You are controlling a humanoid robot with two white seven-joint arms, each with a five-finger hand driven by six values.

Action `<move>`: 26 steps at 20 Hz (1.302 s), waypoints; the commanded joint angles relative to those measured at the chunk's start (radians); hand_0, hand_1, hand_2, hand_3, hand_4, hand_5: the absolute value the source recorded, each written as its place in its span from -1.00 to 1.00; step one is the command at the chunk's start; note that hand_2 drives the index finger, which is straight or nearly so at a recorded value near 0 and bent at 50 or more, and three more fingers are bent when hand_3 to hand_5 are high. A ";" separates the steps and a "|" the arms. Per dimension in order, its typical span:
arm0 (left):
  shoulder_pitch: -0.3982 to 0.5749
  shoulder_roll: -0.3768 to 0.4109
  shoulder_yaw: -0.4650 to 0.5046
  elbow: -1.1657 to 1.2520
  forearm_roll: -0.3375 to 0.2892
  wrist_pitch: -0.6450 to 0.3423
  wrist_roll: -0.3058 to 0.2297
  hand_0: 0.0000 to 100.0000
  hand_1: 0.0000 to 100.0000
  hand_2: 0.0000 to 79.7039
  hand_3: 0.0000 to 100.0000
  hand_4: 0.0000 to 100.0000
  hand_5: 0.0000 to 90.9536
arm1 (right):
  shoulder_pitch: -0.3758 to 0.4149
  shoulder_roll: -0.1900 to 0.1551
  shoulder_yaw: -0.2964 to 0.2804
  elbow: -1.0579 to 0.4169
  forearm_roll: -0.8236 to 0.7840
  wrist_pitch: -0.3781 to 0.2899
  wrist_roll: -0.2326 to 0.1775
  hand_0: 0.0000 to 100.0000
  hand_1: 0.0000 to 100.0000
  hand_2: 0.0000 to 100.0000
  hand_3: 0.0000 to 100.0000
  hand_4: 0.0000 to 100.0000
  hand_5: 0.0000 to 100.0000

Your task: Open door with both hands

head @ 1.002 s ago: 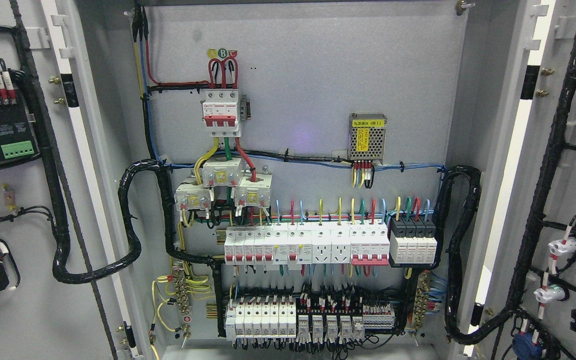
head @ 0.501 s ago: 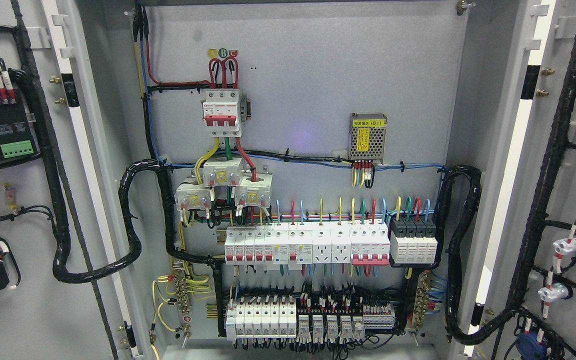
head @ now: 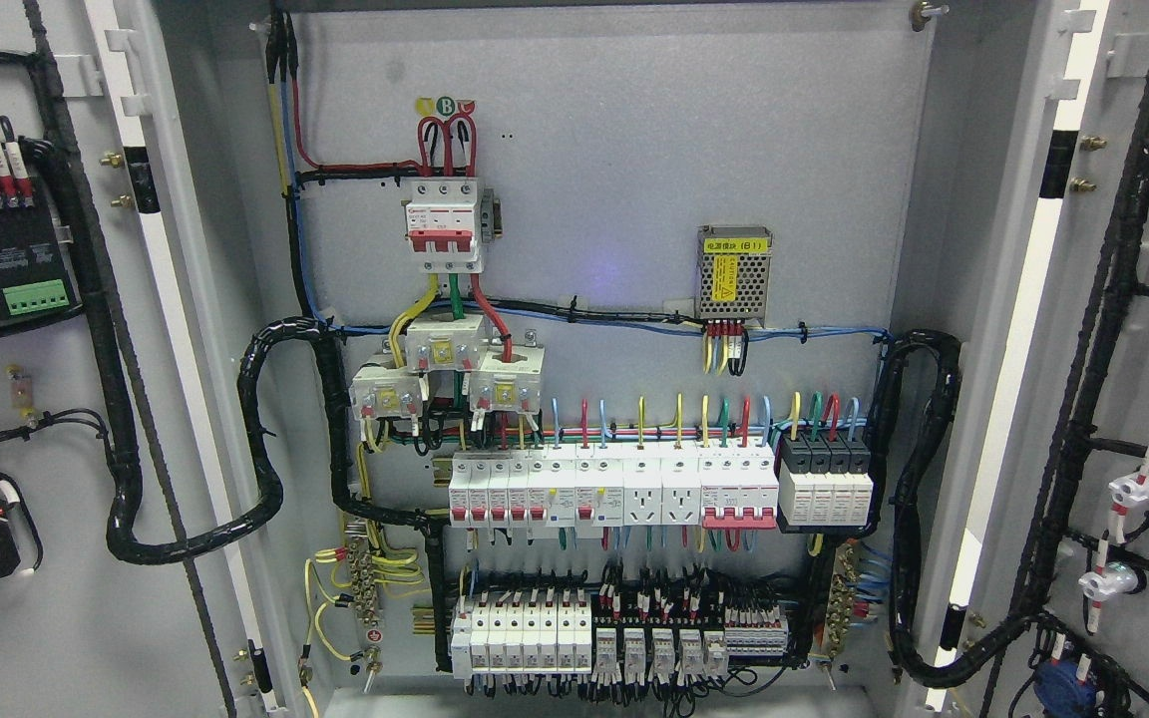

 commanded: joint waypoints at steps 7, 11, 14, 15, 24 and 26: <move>0.026 -0.016 -0.052 -0.154 0.000 0.000 0.002 -1.00 -1.00 -1.00 -1.00 -0.94 -1.00 | -0.006 -0.016 0.000 0.048 -0.041 -0.008 0.030 -1.00 -1.00 -1.00 -1.00 -1.00 -1.00; 0.071 -0.033 -0.101 -0.207 -0.006 0.000 0.002 -1.00 -1.00 -1.00 -1.00 -0.93 -1.00 | 0.001 -0.015 0.000 0.041 -0.043 -0.008 0.093 -1.00 -1.00 -1.00 -1.00 -1.00 -1.00; 0.083 -0.080 -0.152 -0.211 -0.018 -0.002 0.003 -1.00 -1.00 -1.00 -1.00 -0.94 -1.00 | 0.006 -0.016 0.006 0.036 -0.043 -0.008 0.098 -1.00 -1.00 -1.00 -1.00 -1.00 -1.00; 0.095 -0.085 -0.161 -0.216 -0.018 -0.002 0.003 -1.00 -1.00 -1.00 -1.00 -0.94 -1.00 | 0.006 -0.016 0.009 0.036 -0.043 -0.008 0.098 -1.00 -1.00 -1.00 -1.00 -1.00 -1.00; 0.218 -0.122 -0.253 -0.282 -0.086 -0.009 0.002 -1.00 -1.00 -1.00 -1.00 -0.93 -1.00 | 0.034 0.002 0.078 -0.059 -0.038 -0.008 0.115 -1.00 -1.00 -1.00 -1.00 -1.00 -1.00; 0.247 -0.151 -0.277 -0.282 -0.101 -0.009 0.002 -1.00 -1.00 -1.00 -1.00 -0.93 -1.00 | 0.029 0.014 0.107 -0.080 -0.035 -0.008 0.115 -1.00 -1.00 -1.00 -1.00 -1.00 -1.00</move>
